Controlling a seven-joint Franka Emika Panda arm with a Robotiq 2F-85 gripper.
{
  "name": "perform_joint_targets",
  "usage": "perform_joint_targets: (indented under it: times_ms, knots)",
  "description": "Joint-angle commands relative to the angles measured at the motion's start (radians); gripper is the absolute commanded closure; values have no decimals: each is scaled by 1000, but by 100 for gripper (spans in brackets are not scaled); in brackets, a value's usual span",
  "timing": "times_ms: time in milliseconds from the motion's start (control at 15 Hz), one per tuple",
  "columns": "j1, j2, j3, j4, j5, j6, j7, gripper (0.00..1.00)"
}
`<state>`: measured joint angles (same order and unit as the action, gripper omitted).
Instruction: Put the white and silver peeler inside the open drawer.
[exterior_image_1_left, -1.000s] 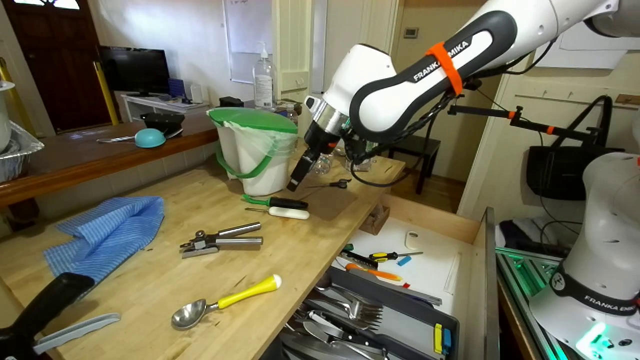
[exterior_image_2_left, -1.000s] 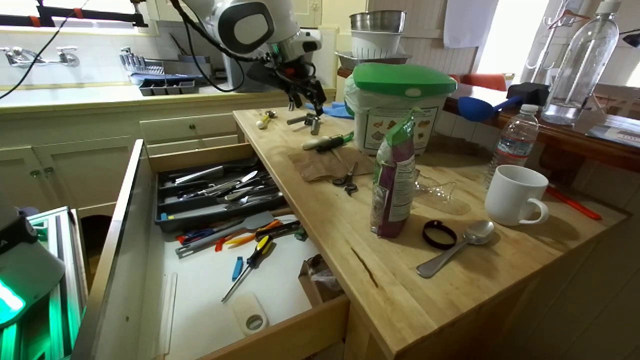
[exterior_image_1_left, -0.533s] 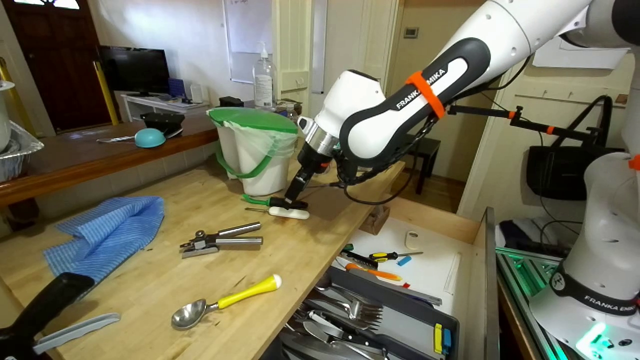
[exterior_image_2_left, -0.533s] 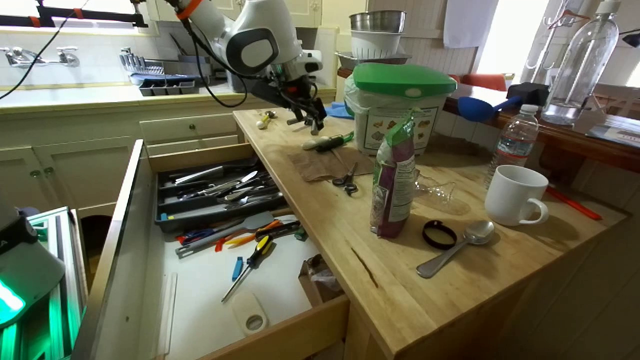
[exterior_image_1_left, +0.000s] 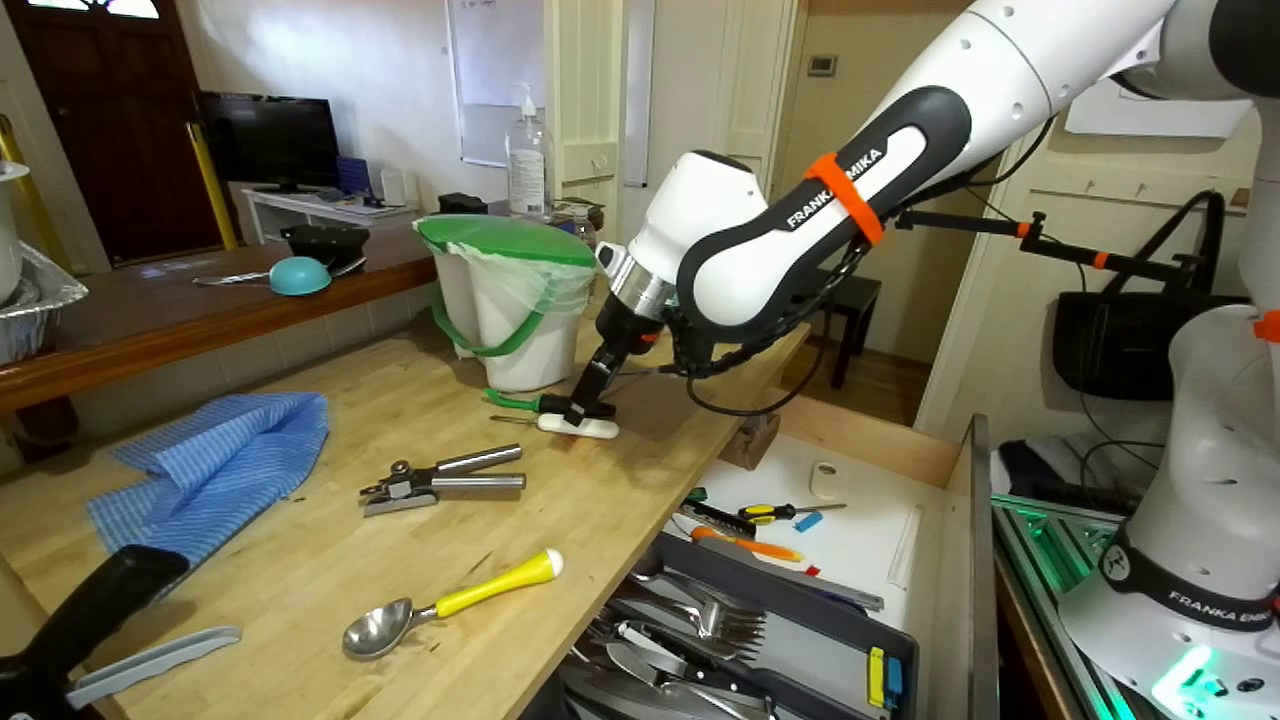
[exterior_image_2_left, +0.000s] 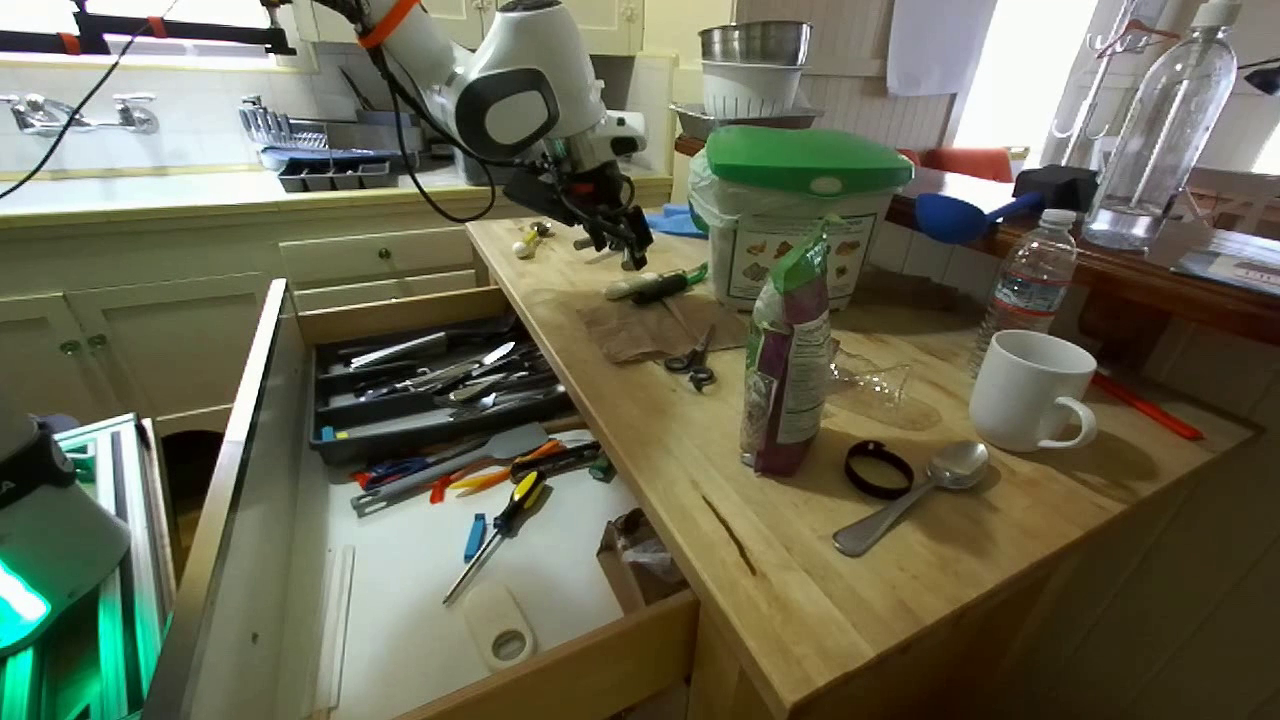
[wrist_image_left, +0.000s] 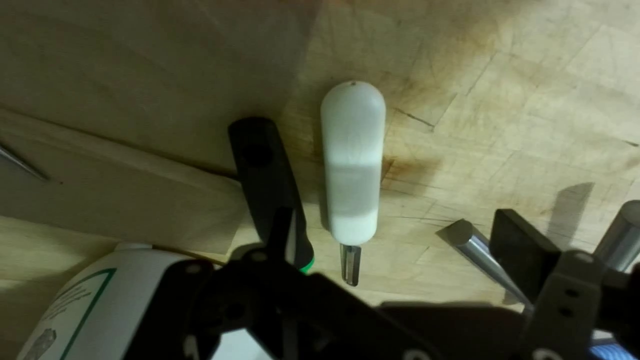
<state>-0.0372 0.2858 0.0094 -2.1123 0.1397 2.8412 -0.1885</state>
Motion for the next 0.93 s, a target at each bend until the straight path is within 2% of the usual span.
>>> perform_joint_targets:
  times_ms: [0, 200, 333, 867]
  knots:
    - [-38, 17, 44, 4, 36, 30, -9, 0]
    - [-74, 29, 106, 9, 117, 49, -40, 0]
    - [-84, 43, 125, 10, 155, 80, -59, 0]
    - [-94, 77, 111, 10, 133, 119, -38, 0]
